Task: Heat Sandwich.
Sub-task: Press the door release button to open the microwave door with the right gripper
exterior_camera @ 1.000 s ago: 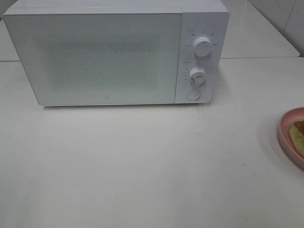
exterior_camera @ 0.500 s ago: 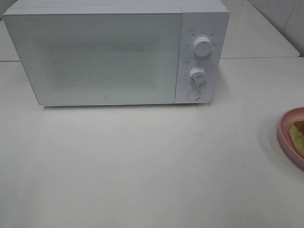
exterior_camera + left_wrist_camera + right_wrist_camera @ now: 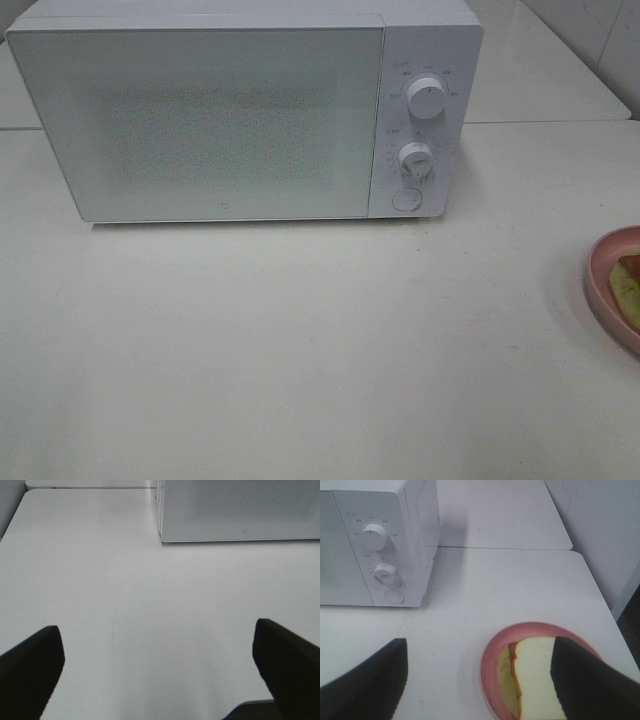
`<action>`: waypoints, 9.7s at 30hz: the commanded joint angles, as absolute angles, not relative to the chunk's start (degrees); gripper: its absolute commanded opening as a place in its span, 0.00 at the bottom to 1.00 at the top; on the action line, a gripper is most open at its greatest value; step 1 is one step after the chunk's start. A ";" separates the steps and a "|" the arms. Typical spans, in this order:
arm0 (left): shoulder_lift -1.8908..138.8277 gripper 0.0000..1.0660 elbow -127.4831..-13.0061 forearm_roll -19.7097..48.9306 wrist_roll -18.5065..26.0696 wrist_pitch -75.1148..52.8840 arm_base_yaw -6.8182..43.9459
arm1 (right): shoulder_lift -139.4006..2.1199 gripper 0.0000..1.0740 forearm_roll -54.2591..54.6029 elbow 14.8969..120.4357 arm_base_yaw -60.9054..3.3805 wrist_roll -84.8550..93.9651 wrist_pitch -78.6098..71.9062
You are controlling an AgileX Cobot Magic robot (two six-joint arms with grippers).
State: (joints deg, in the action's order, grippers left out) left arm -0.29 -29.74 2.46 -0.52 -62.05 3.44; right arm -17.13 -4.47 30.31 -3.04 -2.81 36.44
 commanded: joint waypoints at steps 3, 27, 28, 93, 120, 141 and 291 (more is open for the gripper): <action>-1.60 0.92 -29.62 2.41 -0.92 -61.31 3.27 | -23.15 0.71 -4.30 30.37 -2.69 -2.29 31.05; -1.60 0.92 -29.62 2.41 -0.92 -61.31 3.27 | -50.88 0.71 -2.98 27.50 -2.69 -2.69 4.81; -1.60 0.92 -29.62 2.41 -0.92 -61.31 3.27 | -51.74 0.71 -2.98 27.50 -2.69 -2.81 3.38; -1.60 0.92 -29.62 2.41 -0.92 -61.31 3.27 | -98.95 0.71 42.40 20.28 -42.11 15.47 -66.00; -1.60 0.92 -29.62 2.41 -0.92 -61.31 3.27 | -98.95 0.65 41.83 20.28 -42.11 -60.22 -66.06; -1.60 0.92 -29.62 2.41 -0.92 -61.31 3.27 | -98.95 0.00 40.05 20.28 -42.11 -71.16 -61.02; -1.60 0.92 -29.62 2.41 -0.92 -61.31 3.27 | -112.01 0.00 26.24 41.02 -27.44 -79.64 -46.24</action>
State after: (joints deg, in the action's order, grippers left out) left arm -0.29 -29.74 2.46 -0.52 -62.05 3.44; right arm -113.79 27.10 41.65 -27.67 -79.93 -47.15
